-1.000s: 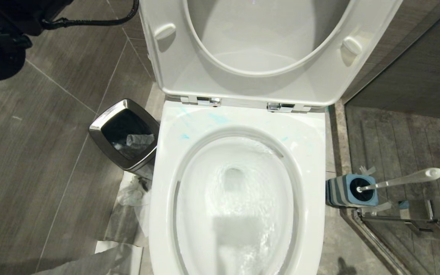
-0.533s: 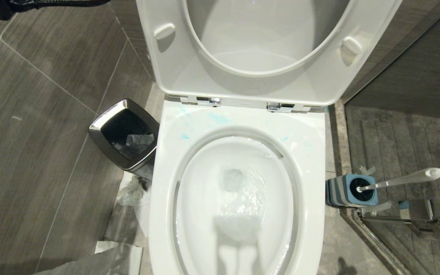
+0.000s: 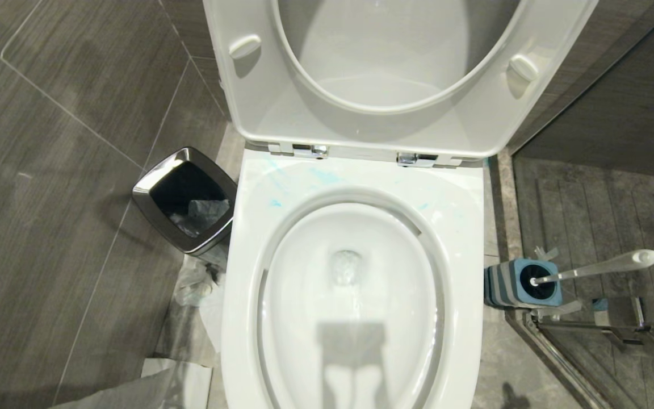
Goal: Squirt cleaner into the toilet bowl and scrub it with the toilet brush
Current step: Flush the toilet
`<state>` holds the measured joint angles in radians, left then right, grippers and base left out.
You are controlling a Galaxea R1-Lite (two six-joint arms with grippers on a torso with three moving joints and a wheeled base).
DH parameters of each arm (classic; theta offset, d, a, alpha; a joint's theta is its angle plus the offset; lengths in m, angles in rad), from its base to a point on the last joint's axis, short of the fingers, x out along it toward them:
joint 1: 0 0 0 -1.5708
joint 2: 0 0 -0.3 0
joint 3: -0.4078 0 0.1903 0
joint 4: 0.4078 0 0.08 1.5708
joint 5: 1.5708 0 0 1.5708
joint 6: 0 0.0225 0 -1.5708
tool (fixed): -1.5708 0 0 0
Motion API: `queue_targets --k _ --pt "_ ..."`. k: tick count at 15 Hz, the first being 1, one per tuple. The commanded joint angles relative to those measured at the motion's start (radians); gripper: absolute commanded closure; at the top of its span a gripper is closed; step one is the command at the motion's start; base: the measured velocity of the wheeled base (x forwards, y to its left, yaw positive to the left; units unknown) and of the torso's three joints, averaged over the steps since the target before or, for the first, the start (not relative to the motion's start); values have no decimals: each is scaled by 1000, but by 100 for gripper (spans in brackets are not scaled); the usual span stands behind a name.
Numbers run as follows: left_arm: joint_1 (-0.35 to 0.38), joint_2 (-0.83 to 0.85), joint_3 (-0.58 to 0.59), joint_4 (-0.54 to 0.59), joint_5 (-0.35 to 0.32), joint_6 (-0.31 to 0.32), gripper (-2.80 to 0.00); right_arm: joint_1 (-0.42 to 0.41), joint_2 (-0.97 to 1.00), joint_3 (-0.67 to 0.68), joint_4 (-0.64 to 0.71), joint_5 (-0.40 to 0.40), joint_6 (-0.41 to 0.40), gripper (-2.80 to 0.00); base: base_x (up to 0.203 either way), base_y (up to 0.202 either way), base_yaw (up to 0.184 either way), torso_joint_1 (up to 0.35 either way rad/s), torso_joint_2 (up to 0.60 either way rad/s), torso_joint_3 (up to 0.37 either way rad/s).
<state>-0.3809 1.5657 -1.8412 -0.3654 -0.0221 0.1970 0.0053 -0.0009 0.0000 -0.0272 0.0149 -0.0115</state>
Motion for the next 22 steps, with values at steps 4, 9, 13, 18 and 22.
queue_targets --k 4,9,13,18,22 --pt "41 -32 -68 6 -6 -21 0 1 -1 12 0 0 -1 0 0 0 0 0 0 0" --pt "99 -18 -70 17 -214 -286 0 1 -1 12 0 0 -1 0 0 0 0 0 0 0" --pt "207 43 -74 -77 -506 -424 0 1 -1 12 0 0 -1 0 0 0 0 0 0 0" --pt "214 108 -82 -177 -563 -522 0 0 -1 12 0 0 -1 0 0 0 0 0 0 0" --pt "166 129 -88 -181 -562 -519 0 0 -1 12 0 0 -1 0 0 0 0 0 0 0"
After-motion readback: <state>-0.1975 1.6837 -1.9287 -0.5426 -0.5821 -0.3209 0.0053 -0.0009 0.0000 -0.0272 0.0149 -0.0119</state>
